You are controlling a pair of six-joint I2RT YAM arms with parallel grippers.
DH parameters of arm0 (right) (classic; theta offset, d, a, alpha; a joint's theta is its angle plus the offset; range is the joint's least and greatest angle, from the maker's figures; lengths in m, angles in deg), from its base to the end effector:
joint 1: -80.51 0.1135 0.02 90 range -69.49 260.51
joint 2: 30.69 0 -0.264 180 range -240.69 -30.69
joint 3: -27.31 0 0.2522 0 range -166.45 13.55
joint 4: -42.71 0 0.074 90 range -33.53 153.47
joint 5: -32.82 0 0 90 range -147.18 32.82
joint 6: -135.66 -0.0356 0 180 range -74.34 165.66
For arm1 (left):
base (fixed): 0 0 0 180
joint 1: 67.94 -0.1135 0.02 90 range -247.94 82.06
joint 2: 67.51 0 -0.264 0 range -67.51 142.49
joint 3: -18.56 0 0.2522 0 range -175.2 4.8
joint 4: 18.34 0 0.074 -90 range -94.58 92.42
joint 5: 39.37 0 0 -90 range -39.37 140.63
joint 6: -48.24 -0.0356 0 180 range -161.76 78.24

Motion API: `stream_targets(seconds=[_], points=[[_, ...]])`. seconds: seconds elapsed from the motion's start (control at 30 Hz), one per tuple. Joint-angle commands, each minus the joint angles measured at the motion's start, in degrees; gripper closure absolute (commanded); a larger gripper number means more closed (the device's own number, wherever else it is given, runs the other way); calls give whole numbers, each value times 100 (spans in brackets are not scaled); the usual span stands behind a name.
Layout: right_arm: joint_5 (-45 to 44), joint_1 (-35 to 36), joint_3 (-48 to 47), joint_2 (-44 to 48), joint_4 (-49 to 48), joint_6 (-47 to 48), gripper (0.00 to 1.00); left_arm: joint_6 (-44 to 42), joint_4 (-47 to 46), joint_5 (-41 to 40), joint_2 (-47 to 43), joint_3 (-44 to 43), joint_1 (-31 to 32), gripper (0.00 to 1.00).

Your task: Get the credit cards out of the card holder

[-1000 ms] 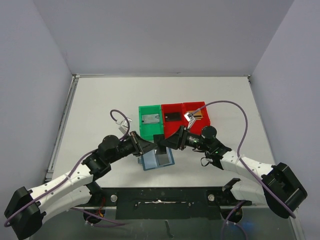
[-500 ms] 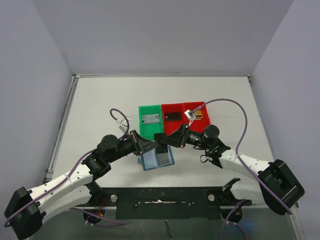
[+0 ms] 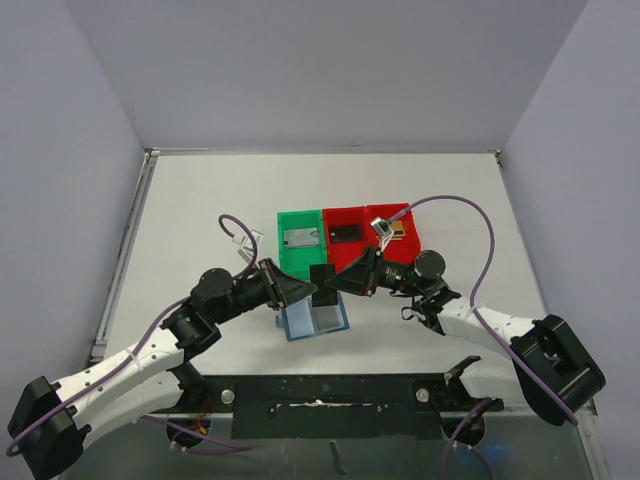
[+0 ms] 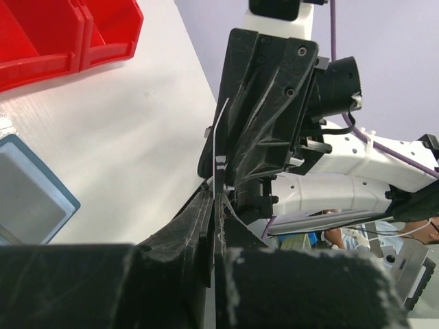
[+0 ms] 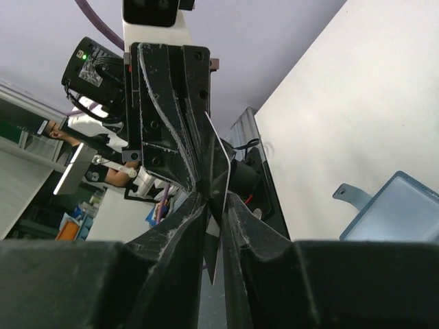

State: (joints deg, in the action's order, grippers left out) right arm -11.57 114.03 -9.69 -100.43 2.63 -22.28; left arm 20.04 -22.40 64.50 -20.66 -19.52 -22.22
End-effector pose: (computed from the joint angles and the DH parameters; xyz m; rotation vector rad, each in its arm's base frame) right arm 0.1850 0.1531 0.2374 -0.2679 1.8272 1.9101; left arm 0.1314 -0.1469 0.2587 -0.0554 1.9248 -1.5591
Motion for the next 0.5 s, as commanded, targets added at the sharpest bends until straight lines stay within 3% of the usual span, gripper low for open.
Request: stream_targets(seconds=[0.0,0.27,0.47], points=[[414,7,-21,-67,-919,-195,84,-142,-230,-93,-4,-380,-3,100],[514,-95,33,-94,-1239,-379,99,-103,-230,-156,-206,-287,-4,100],[556,-146,22,-69,-1253,-384,100,-98,-232,-132,-199,-305,-5,100]])
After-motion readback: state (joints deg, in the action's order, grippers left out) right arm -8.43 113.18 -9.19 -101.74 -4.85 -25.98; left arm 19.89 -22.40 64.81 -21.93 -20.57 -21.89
